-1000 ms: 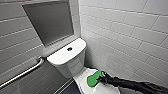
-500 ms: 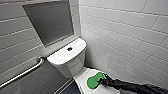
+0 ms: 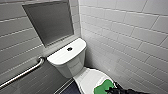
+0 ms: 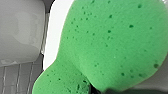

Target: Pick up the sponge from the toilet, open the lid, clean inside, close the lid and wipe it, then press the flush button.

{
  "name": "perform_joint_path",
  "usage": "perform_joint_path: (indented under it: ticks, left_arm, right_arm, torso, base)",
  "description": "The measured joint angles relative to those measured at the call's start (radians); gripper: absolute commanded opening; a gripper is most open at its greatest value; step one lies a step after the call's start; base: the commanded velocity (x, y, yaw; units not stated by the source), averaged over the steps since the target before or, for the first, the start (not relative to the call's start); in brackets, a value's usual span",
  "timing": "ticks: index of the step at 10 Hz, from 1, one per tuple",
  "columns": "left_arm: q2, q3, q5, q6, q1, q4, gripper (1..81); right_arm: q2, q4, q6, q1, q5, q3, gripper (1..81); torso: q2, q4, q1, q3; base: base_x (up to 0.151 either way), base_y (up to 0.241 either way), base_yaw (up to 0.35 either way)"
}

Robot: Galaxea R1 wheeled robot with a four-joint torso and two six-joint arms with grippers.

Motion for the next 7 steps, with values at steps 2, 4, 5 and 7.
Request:
perform_joint_path:
  ticks: [2, 4, 5, 7]
  left_arm:
    - [0.000, 0.000, 0.000, 0.000, 0.000, 0.000, 81.1]
    - [0.000, 0.000, 0.000, 0.000, 0.000, 0.000, 81.1]
    - [0.000, 0.000, 0.000, 0.000, 0.000, 0.000, 81.1]
    - [0.000, 0.000, 0.000, 0.000, 0.000, 0.001, 81.1]
  right_arm:
    - [-0.101, -0.004, 0.000, -0.045, 0.020, 0.077, 1.0]
    - [-0.200, -0.007, 0.000, -0.093, 0.047, 0.141, 1.0]
    - [-0.249, -0.008, 0.000, -0.109, 0.051, 0.173, 1.0]
    - [-0.345, -0.010, 0.000, -0.152, 0.061, 0.236, 1.0]
  torso:
    - [0.000, 0.000, 0.000, 0.000]
    - [0.000, 0.000, 0.000, 0.000]
    - [0.000, 0.000, 0.000, 0.000]
    - [0.000, 0.000, 0.000, 0.000]
  base:
    - [0.000, 0.000, 0.000]
    - [0.000, 0.000, 0.000]
    - [0.000, 0.000, 0.000]
    - [0.000, 0.000, 0.000]
